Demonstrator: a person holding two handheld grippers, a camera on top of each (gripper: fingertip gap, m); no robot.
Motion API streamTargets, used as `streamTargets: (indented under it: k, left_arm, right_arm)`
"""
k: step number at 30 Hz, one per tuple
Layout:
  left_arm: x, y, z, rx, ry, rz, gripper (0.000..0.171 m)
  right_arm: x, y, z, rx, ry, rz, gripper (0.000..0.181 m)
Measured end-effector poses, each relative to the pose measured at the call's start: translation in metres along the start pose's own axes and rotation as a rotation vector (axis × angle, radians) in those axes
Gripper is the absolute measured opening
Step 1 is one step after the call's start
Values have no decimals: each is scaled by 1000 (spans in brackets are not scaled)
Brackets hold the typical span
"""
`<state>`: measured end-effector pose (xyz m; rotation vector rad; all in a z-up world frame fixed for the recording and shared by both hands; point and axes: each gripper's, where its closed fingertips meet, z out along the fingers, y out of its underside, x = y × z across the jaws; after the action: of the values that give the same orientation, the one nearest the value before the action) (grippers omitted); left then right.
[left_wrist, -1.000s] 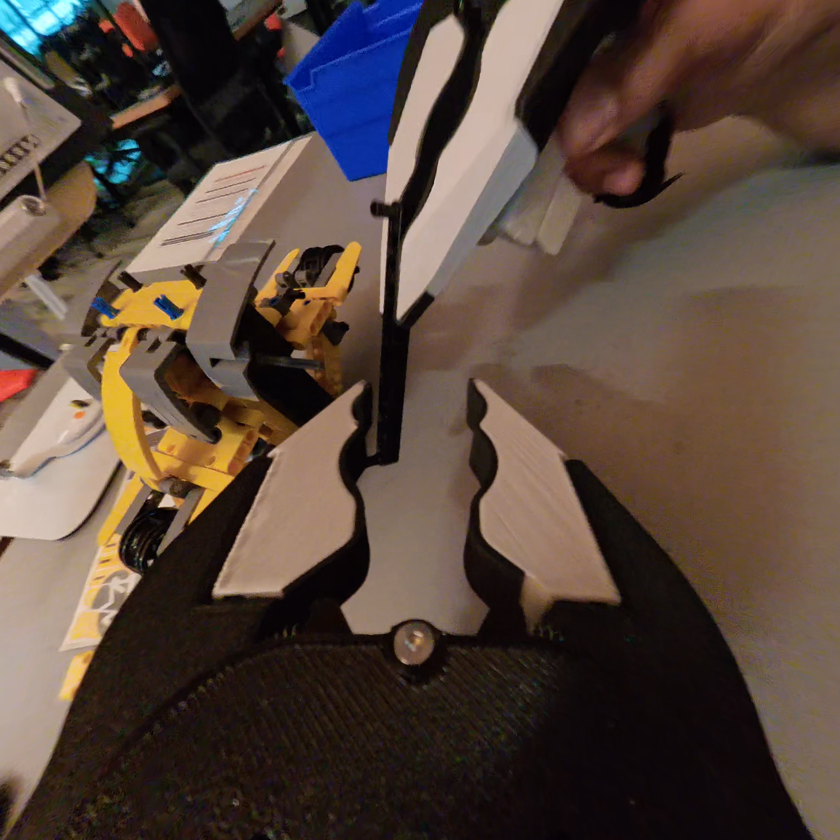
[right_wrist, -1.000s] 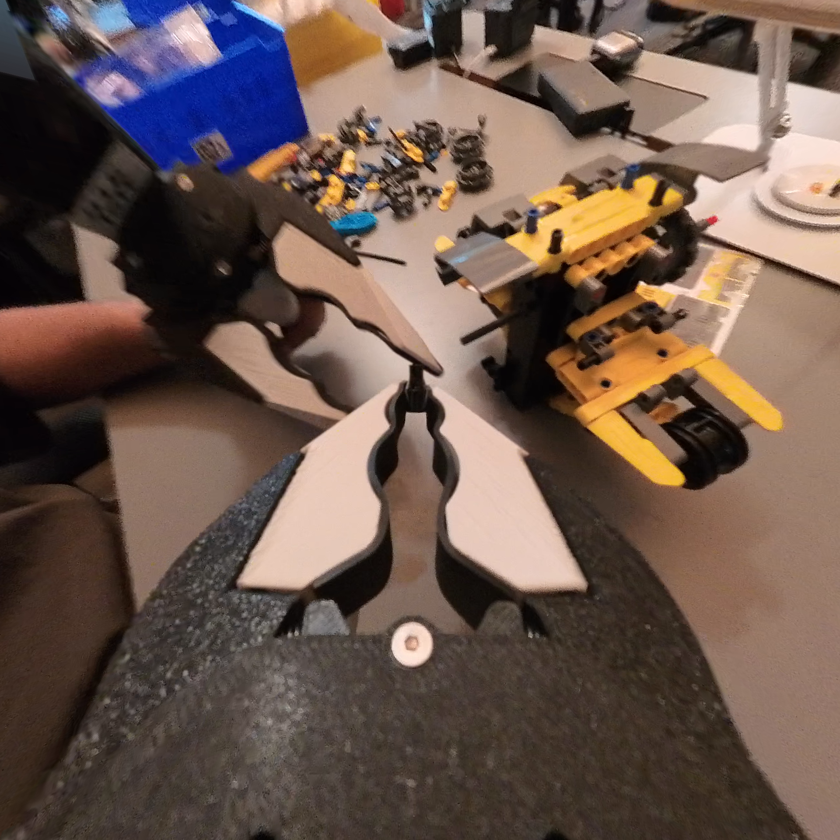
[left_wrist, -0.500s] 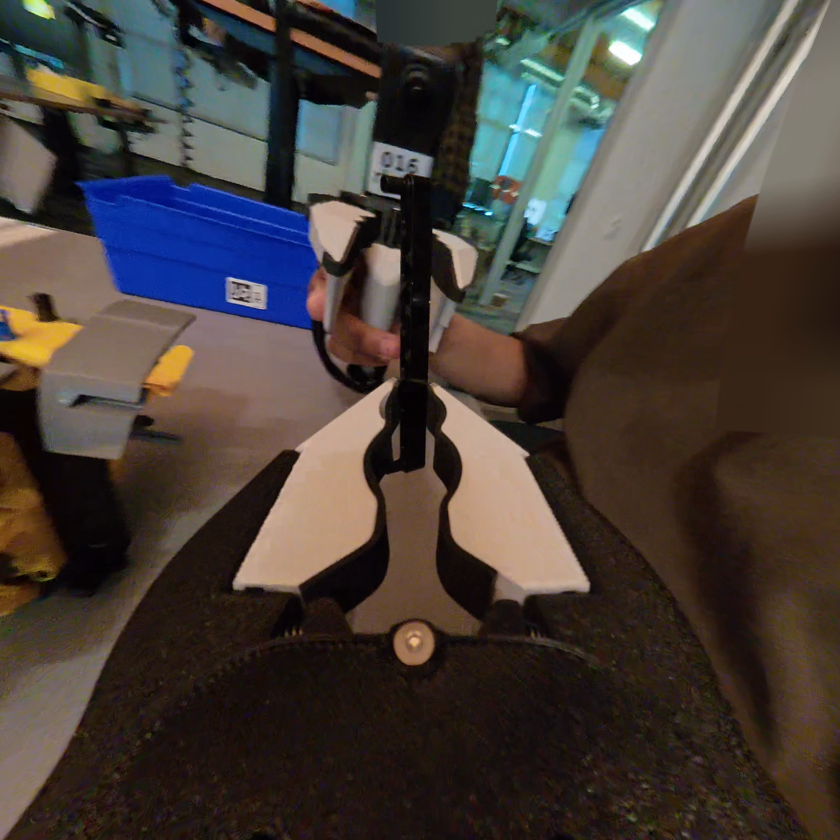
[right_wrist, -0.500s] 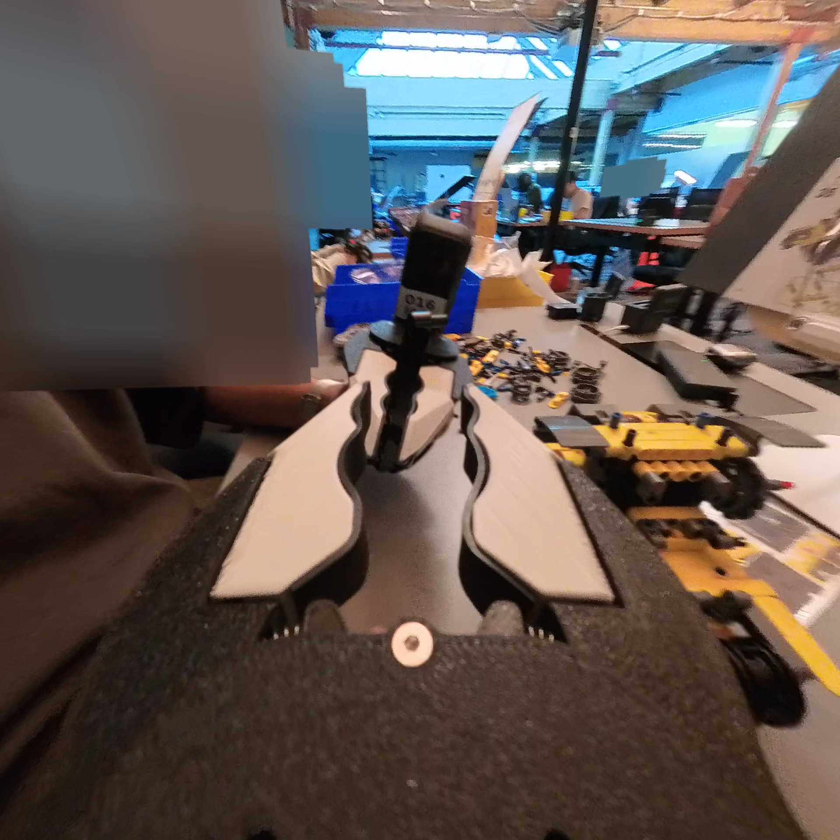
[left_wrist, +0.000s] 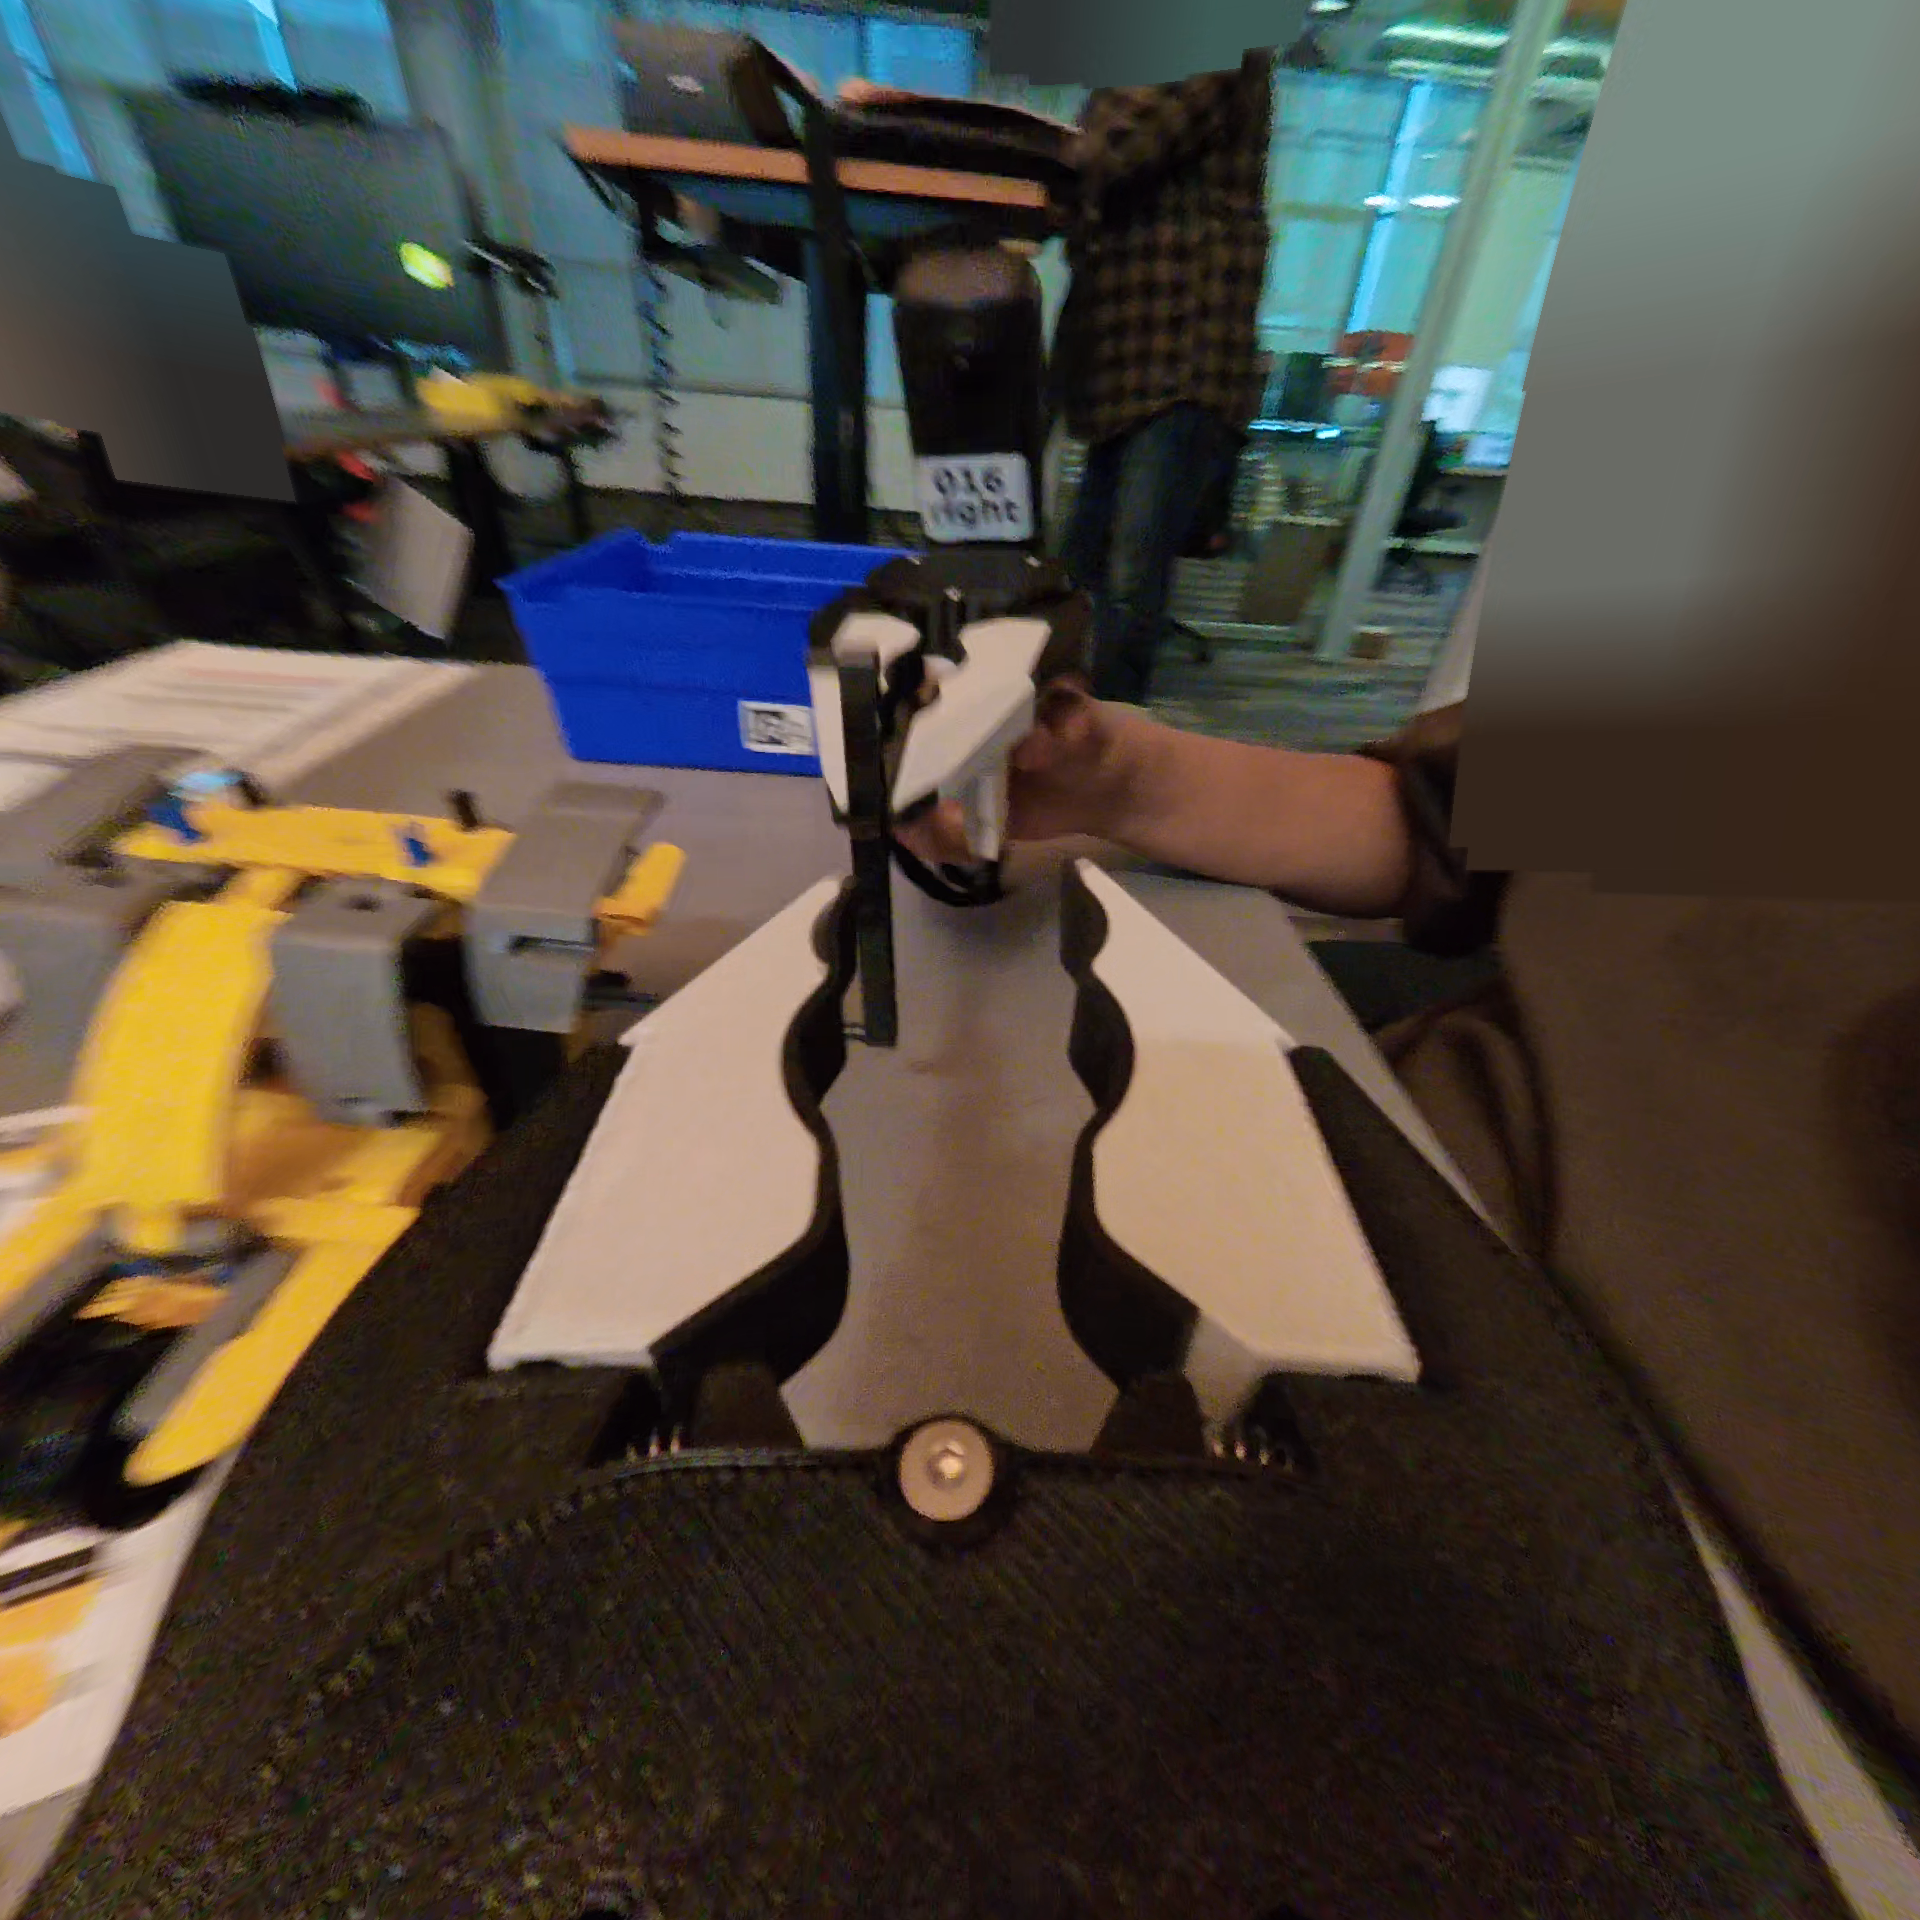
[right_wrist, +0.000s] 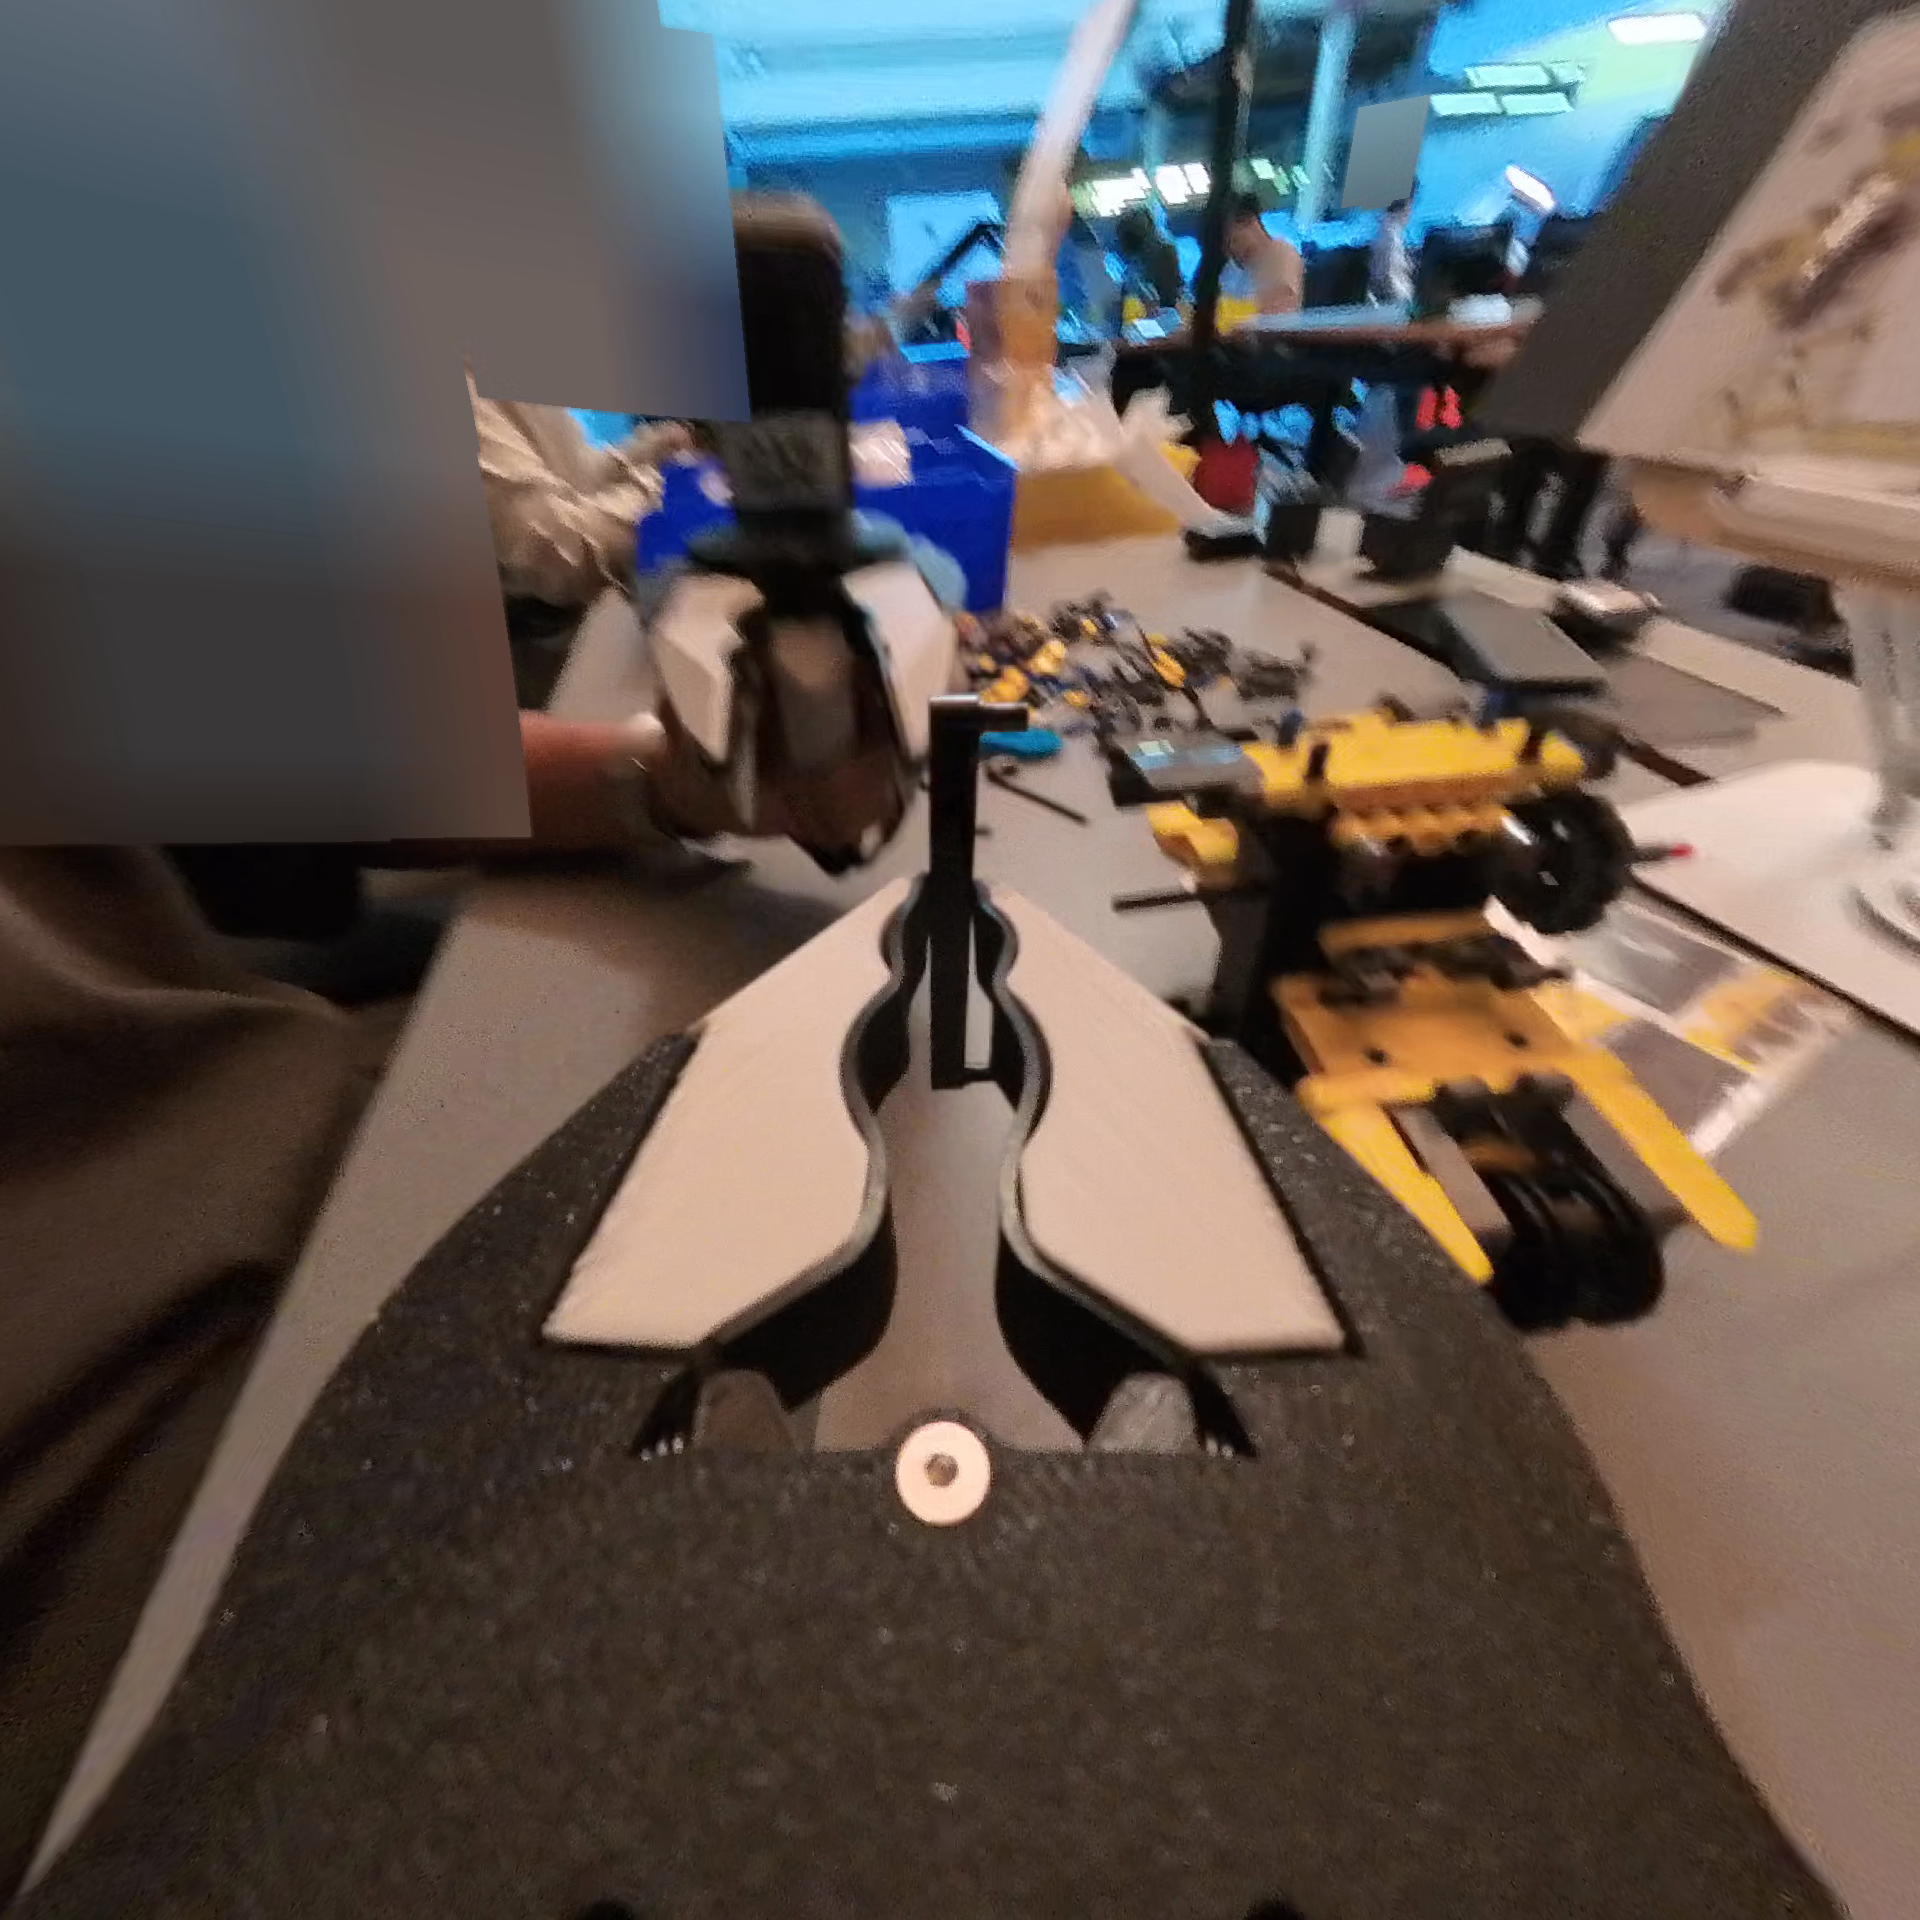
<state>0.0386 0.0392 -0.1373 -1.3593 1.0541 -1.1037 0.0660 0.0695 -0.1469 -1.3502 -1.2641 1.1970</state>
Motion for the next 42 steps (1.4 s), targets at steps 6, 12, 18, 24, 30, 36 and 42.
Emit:
streamTargets:
  k: [6,12,18,24,30,36,42]
  left_arm:
    - [-43,-2,-11,-82,-341,221,110]
    - [-65,10,8,-238,-345,243,126]
    - [-82,20,14,-325,-311,254,124]
    - [-86,24,15,-318,-321,248,110]
    - [-88,24,15,-298,-350,253,106]
    - [-89,26,15,-306,-375,285,104]
    - [-87,25,14,-289,-377,273,102]
  right_arm:
    - [14,31,23,-135,69,-19,7]
    - [29,35,40,-169,117,-44,7]
    - [40,37,43,-153,124,18,7]
    - [45,39,45,-167,121,23,7]
    - [50,40,44,-166,134,61,8]
    - [51,44,45,-193,143,59,7]
    - [48,46,45,-207,143,40,2]
